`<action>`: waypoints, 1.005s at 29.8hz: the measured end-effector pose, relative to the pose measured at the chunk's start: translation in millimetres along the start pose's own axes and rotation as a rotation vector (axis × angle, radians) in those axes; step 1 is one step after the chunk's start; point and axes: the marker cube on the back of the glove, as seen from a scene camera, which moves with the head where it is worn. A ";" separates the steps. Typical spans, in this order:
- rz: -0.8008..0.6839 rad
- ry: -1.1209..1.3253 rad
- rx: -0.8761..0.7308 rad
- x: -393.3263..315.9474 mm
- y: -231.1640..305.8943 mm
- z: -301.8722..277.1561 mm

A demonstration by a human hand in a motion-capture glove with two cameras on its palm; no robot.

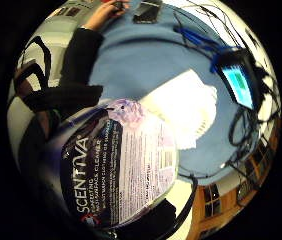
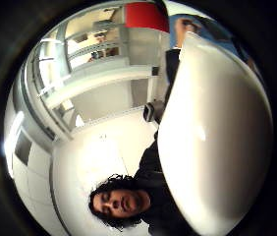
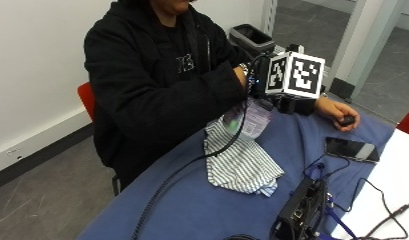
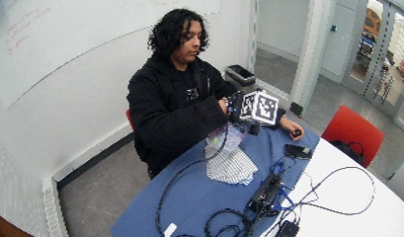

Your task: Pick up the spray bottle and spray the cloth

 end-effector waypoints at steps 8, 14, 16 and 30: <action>-0.223 -0.277 0.232 -11.1 -59.8 7.9; -0.342 -0.368 0.415 -2.5 -79.2 36.4; -0.360 -0.374 0.424 3.1 -75.6 51.8; -0.449 -0.399 0.500 15.6 -72.7 67.3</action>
